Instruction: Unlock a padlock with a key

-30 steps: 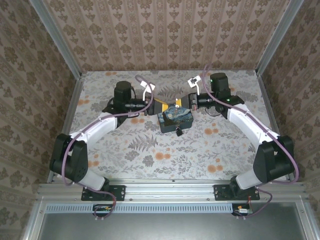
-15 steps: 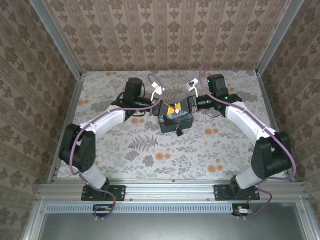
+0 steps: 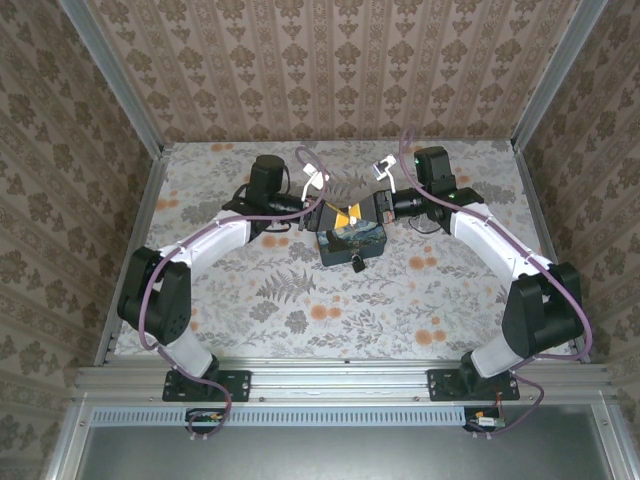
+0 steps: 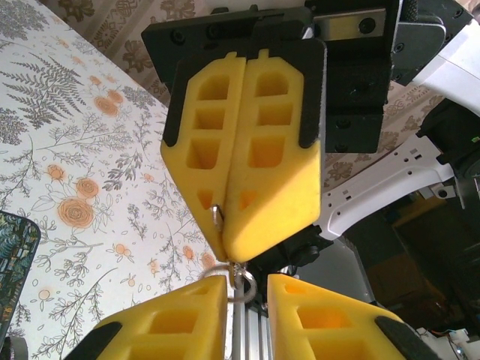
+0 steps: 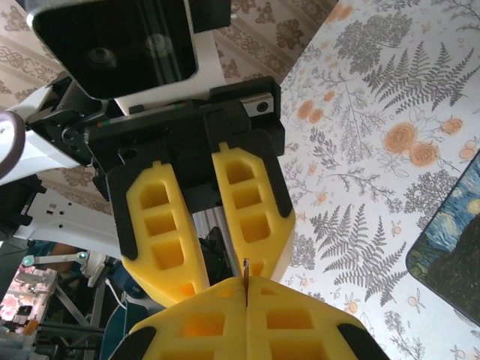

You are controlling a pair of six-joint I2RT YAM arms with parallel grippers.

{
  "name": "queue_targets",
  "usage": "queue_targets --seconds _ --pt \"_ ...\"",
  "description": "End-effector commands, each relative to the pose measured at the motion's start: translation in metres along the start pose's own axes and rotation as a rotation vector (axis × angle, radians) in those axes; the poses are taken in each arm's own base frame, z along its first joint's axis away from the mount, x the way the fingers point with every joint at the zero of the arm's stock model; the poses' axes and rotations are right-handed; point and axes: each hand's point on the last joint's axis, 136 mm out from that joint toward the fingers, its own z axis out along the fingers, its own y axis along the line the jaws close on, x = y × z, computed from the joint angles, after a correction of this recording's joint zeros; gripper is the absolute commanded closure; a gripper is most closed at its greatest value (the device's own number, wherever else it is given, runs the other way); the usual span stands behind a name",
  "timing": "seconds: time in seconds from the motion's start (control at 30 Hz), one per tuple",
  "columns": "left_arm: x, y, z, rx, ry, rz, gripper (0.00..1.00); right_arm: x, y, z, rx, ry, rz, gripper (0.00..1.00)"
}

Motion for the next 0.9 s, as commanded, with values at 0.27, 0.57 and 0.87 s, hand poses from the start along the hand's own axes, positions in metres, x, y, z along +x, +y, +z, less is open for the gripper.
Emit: queue_targets --seconds 0.27,0.57,0.87 --pt "-0.0025 -0.0022 0.0044 0.012 0.005 0.019 0.81 0.0008 0.0144 0.0036 -0.052 0.011 -0.033 1.00" --pt "-0.0024 0.0002 0.0084 0.017 0.002 0.013 0.96 0.0007 0.0119 0.0062 -0.050 0.005 -0.027 1.00" --pt "-0.0054 -0.0002 0.0078 0.008 -0.018 0.023 1.00 -0.0004 0.0077 0.0048 -0.026 0.000 -0.015 0.80"
